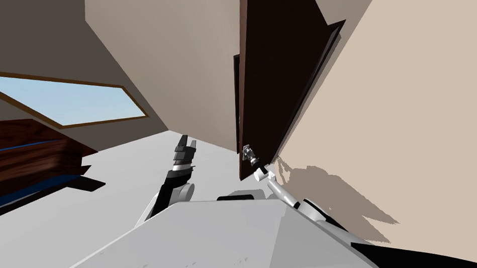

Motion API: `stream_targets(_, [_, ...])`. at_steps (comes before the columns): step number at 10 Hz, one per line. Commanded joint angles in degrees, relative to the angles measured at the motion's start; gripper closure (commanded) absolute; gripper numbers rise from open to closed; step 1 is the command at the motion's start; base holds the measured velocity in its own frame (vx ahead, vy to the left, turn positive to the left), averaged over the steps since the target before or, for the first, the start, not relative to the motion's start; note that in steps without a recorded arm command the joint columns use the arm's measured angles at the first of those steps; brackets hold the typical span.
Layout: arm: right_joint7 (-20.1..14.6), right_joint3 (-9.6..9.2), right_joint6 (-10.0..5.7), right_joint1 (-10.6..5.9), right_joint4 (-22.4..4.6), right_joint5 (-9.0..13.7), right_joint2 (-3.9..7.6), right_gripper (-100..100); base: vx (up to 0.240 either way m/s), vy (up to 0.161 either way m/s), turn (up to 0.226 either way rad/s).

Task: Pull the door open

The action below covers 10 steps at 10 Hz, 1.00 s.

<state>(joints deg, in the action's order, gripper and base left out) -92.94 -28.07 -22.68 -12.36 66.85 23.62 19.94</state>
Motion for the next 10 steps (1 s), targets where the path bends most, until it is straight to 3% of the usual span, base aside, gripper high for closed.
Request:
stream_targets(1, [-0.3, -1.81, -0.02, 0.32, 0.5, -0.3, -1.18, 100, -0.002, -0.005, 0.014])
stream_targets(5, [-0.3, -1.81, -0.02, 0.32, 0.5, -0.3, -1.18, 100, -0.003, 0.009, -0.002])
stream_targets(6, [-1.7, -0.85, -2.0, 0.75, -0.1, -0.2, 1.99, 100, 0.037, -0.008, -0.06])
stream_targets(9, [-5.2, -3.12, -6.29, 2.96, 0.0, -1.0, 6.75, 100, 0.046, 0.035, -0.045])
stream_targets(10, [-5.2, -3.12, -6.82, 2.96, 0.0, -1.0, 6.75, 100, 0.018, 0.03, -0.023])
